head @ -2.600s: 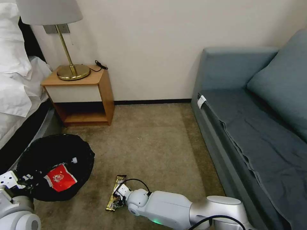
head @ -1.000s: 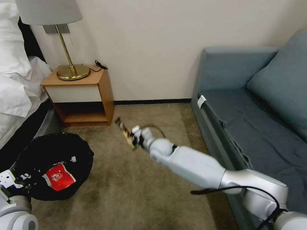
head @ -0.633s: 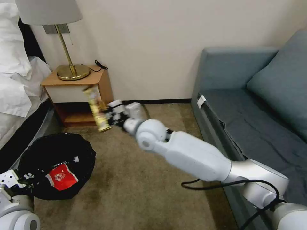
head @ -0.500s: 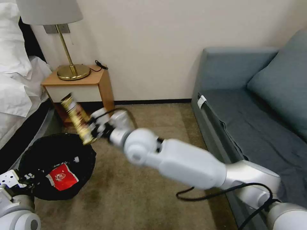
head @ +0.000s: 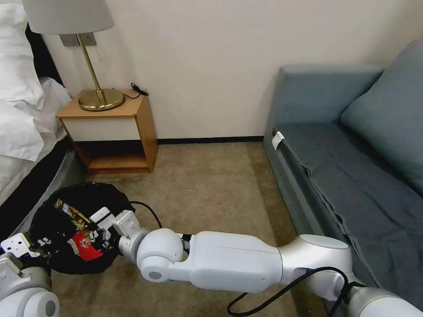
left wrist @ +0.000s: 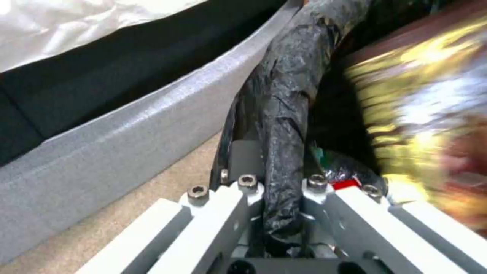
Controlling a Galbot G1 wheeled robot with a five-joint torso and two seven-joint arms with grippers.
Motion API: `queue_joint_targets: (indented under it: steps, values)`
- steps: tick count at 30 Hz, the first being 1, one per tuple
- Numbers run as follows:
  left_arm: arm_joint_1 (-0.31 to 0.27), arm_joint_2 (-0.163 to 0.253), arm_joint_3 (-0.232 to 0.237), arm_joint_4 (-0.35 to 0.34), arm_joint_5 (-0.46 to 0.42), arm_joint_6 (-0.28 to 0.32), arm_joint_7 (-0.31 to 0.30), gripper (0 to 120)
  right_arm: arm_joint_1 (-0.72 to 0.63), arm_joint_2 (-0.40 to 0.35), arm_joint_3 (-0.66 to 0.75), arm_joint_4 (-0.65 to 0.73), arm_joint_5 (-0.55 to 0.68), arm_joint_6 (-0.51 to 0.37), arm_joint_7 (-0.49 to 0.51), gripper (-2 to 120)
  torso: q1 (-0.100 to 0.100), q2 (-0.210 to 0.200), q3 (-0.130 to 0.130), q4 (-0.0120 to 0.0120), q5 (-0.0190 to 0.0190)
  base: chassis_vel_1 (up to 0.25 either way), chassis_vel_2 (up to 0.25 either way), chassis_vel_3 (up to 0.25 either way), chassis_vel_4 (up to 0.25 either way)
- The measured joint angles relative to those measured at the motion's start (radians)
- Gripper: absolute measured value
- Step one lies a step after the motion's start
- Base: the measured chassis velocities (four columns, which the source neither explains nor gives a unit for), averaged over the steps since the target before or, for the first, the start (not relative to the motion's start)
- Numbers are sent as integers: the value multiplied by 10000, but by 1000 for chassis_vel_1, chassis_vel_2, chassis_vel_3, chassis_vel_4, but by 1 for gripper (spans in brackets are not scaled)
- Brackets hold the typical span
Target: Pick up the trash bin, then pick up the garbage on the floor and place it into the trash bin.
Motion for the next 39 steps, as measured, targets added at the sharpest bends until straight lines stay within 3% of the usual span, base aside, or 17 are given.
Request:
queue_joint_targets:
  steps: [10,12,13,17,18,20,22,26,32,39]
  values:
    - [-72,4,68,63,-505,113,-232,2,154,-402,674,397,-338,-10,5,61,0,0,0,0,1,0,0,0,0]
    - [-116,3,134,143,-1201,211,-597,2,258,-585,998,665,-674,-14,-12,73,0,0,0,0,3,0,0,0,0]
    - [-116,3,134,143,-1201,211,-597,2,258,-585,998,665,-674,-14,-12,73,0,0,0,0,3,0,0,0,0]
    - [-165,-9,275,457,-3172,464,-1734,2,352,-1064,1338,1278,-982,16,-82,90,0,0,0,-2,3,0,0,0,0]
    - [-165,-9,275,457,-3172,464,-1734,2,352,-1064,1338,1278,-982,16,-82,90,0,0,0,-2,3,0,0,0,0]
    - [-209,16,298,741,-4117,601,-2371,2,299,-1303,1481,1564,-1013,18,-82,98,0,0,0,-1,3,0,0,0,0]
    - [-263,74,302,1017,-4740,735,-2857,2,193,-1469,1591,1737,-1047,28,-85,99,0,0,0,0,2,0,0,0,0]
    - [-370,171,303,1534,-5128,835,-3158,2,21,-1641,1745,1862,-1094,48,-90,100,0,0,0,-1,2,0,0,0,0]
    - [-402,205,333,2148,-5099,836,-3069,2,-229,-1806,1923,1942,-1173,90,-112,100,0,0,0,0,1,0,0,0,0]
    - [-394,204,326,2406,-4839,819,-2805,2,-386,-1896,1998,1945,-1245,147,-145,100,0,0,0,0,1,0,0,0,0]
